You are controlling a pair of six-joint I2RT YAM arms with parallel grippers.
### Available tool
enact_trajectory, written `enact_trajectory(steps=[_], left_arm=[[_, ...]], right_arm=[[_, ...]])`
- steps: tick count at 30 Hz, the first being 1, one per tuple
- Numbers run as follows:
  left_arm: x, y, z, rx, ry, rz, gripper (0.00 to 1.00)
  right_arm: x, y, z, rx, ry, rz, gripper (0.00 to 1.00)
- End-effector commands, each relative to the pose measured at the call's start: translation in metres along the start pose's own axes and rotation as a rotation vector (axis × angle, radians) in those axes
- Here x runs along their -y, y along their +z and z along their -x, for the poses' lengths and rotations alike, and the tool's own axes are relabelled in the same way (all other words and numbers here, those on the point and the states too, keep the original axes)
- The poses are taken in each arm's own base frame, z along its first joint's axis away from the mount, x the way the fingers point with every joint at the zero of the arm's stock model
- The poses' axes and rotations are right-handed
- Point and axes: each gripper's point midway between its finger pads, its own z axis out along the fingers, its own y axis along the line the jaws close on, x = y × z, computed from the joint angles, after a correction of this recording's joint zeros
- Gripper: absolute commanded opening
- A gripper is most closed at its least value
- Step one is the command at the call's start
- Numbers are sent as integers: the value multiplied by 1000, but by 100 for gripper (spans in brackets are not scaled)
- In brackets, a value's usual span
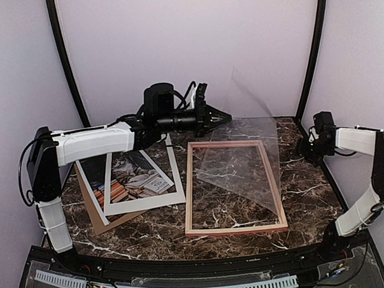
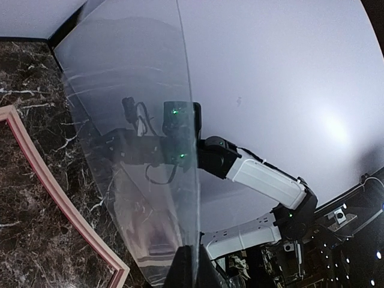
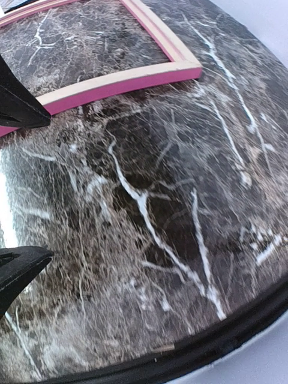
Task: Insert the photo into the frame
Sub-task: Place the glass panel in the frame body.
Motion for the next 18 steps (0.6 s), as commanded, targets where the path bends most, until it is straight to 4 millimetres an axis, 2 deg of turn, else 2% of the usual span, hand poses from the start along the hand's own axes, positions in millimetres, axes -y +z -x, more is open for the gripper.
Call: enact_trajectory(steps=[1, 5, 7, 9, 13, 18], left_arm=[[-21, 9, -8, 40, -49, -27, 0], [-83, 10, -29, 64, -119, 103, 0], [-121, 13, -45, 59, -172, 171, 0], [-148, 14, -60, 51, -226, 216, 0], [-185, 11, -80, 57, -293, 281, 0], [-208, -1, -90, 91, -336, 354, 0]], right_arm=[[5, -11, 13, 51, 3, 11, 68], [5, -8, 11, 41, 4, 18, 69], [4, -5, 10, 34, 4, 27, 69], [3, -3, 7, 21, 5, 33, 69], [5, 0, 1, 10, 6, 35, 69], [6, 4, -7, -12, 9, 40, 69]])
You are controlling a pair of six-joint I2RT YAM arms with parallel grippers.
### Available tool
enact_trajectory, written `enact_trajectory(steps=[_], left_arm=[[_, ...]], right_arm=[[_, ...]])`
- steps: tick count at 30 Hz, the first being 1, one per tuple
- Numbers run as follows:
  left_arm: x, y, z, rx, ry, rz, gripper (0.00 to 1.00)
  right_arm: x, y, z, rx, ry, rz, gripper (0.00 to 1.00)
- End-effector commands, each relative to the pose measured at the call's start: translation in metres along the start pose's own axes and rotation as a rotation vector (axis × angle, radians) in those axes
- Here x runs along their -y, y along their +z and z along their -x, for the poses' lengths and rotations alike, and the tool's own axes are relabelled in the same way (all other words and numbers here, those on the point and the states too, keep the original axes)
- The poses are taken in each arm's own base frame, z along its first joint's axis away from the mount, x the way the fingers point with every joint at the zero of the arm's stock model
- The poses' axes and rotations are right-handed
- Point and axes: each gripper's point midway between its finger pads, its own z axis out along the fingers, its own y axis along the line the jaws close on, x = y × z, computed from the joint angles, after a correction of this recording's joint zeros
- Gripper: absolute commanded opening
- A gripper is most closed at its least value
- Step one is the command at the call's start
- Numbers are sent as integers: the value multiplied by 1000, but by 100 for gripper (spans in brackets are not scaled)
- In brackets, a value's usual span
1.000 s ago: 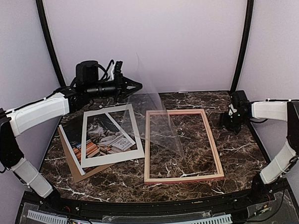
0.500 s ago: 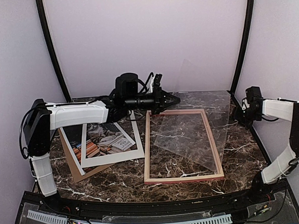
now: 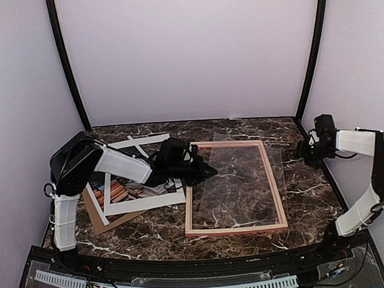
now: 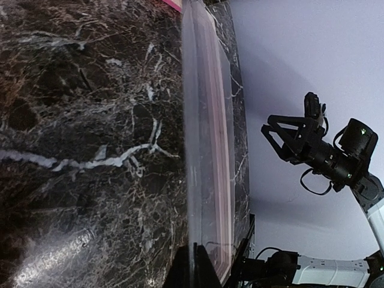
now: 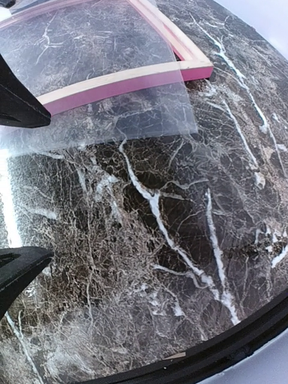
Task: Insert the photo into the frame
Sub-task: Place the glass panel in the frame body.
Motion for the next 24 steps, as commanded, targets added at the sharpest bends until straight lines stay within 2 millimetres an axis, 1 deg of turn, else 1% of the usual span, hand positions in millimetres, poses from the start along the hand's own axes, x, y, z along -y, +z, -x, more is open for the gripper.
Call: enact_trajectory(steps=[1, 2, 3, 4, 5, 6, 8, 13, 18, 24], left_arm=[[18, -12, 18, 104, -5, -41, 0], [12, -13, 18, 113, -12, -26, 0], [12, -15, 18, 120, -13, -23, 0], [6, -16, 18, 130, -17, -7, 0], [7, -19, 19, 140, -15, -8, 0], [3, -21, 19, 150, -11, 6, 0], [4, -27, 21, 172, 2, 20, 0], [-3, -33, 22, 194, -4, 52, 0], [-2, -38, 25, 214, 14, 69, 0], [-9, -38, 23, 203, 19, 112, 0]], right_arm=[[-2, 6, -4, -1, -8, 23, 69], [-1, 7, -5, -6, -7, 24, 69], [-1, 9, -6, -12, -7, 26, 69], [-2, 10, -7, -18, -8, 31, 69], [-3, 11, -8, -24, -8, 36, 69], [-3, 12, -10, -29, -6, 39, 69], [-2, 14, -11, -32, -8, 40, 69], [-4, 21, -16, -55, -12, 52, 69], [-4, 27, -22, -73, -22, 52, 69], [-9, 32, -26, -87, -46, 55, 69]])
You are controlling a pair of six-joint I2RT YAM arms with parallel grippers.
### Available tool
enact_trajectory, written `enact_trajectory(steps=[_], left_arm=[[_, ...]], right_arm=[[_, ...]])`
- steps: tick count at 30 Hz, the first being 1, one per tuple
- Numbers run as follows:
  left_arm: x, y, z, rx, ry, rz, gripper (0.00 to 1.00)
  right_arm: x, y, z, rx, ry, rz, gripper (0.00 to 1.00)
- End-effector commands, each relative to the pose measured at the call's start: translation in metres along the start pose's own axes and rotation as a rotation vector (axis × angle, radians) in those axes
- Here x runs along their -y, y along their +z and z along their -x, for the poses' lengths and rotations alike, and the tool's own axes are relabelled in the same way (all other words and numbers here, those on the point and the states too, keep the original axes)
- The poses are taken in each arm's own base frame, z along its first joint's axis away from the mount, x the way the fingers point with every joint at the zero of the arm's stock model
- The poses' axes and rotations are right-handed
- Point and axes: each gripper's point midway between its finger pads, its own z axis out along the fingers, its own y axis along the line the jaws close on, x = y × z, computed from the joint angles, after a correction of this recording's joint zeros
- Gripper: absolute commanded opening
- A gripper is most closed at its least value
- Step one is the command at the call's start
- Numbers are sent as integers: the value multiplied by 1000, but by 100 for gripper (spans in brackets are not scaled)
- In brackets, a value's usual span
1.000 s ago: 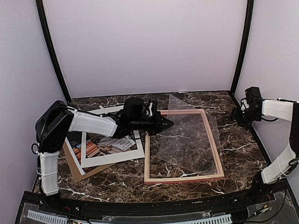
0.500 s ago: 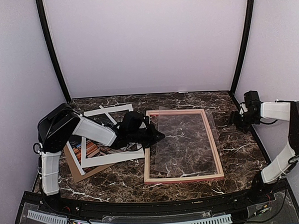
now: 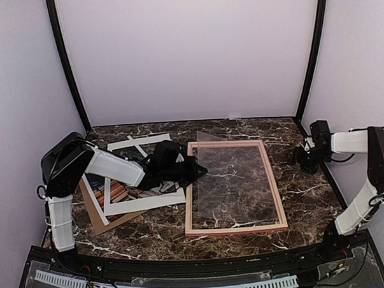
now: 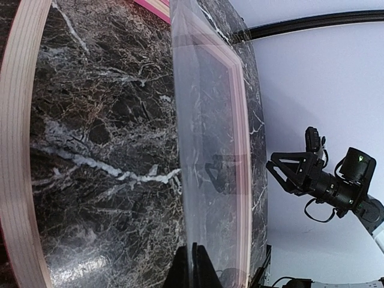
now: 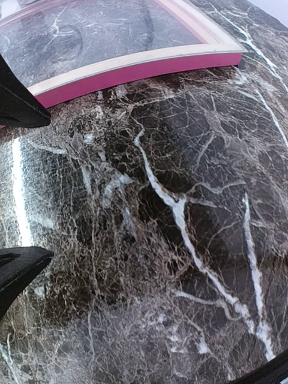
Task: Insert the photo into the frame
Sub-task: Place the glass panel in the frame body.
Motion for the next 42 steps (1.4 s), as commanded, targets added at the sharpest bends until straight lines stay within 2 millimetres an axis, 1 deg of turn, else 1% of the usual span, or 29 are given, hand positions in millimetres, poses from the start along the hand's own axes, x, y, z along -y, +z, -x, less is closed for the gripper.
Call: enact_trajectory(steps=[1, 6, 12, 13, 15, 24, 32, 38, 39, 41, 42], left_arm=[[16, -12, 9, 30, 34, -3, 0], [12, -13, 7, 16, 40, 16, 0], [11, -14, 5, 5, 50, 32, 0], [11, -14, 6, 6, 56, 33, 0], [10, -13, 5, 1, 60, 37, 0], [8, -13, 3, -10, 72, 48, 0], [9, -11, 2, -22, 66, 47, 0], [7, -11, 1, -27, 53, 49, 0], [7, -11, 0, -28, 52, 50, 0], [6, -11, 0, -27, 52, 51, 0], [6, -11, 0, -28, 52, 52, 0]], right_arm=[[-9, 7, -1, -2, -42, 22, 69], [-17, 7, -1, 1, -75, 26, 69], [-18, 5, 3, 12, -89, 16, 71], [-28, 6, -1, 7, -115, 27, 71], [-30, 5, -1, 6, -125, 27, 72], [-31, -3, 3, 39, -143, 10, 79], [-30, 0, 0, 27, -140, 3, 80], [-31, -3, 1, 38, -145, -3, 82], [-31, -3, 2, 42, -145, -5, 83], [-31, -3, 3, 40, -146, -6, 89], [-32, -3, 3, 40, -148, -4, 90]])
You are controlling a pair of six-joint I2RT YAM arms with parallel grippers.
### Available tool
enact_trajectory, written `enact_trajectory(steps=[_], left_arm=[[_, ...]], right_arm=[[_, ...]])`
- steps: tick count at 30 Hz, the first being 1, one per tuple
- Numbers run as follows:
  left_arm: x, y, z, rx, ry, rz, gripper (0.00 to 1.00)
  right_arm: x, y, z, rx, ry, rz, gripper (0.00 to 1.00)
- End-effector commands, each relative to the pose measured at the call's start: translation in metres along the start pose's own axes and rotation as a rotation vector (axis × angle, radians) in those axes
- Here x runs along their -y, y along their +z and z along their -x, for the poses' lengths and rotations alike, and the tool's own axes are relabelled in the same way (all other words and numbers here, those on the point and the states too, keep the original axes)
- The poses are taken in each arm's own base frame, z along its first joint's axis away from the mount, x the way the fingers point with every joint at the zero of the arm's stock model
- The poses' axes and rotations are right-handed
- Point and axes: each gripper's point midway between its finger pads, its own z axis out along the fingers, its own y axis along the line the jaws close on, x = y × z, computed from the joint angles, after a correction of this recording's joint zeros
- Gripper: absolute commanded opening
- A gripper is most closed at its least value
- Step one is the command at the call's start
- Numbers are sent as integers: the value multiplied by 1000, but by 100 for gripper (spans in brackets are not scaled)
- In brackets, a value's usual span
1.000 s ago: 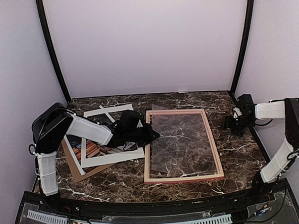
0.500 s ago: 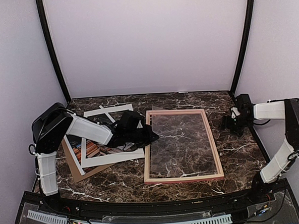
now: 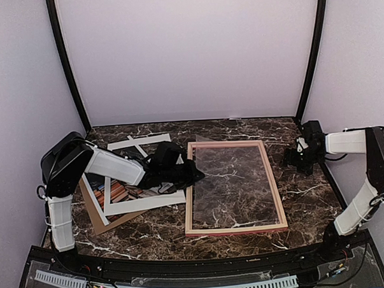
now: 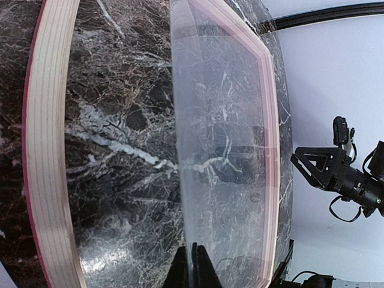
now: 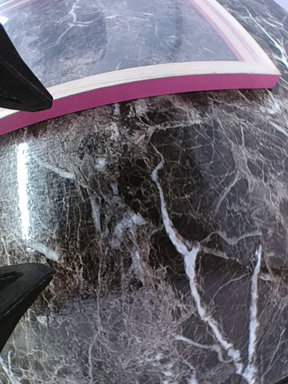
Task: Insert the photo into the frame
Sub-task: Place the glass panel in the frame body.
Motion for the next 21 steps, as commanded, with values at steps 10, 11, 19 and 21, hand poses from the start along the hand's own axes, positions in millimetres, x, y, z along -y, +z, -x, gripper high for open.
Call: enact_trajectory(steps=[10, 11, 19, 21], left_arm=[[22, -15, 8, 13, 2, -32, 0], [23, -16, 8, 15, 3, -31, 0], [22, -19, 7, 19, -8, -25, 0], [22, -20, 6, 17, -10, -23, 0]], right_arm=[[-8, -8, 18, 59, -19, 3, 95], [-8, -8, 18, 59, -20, 2, 96], [-9, -7, 18, 55, -22, 4, 99], [-9, -8, 18, 58, -24, 4, 99]])
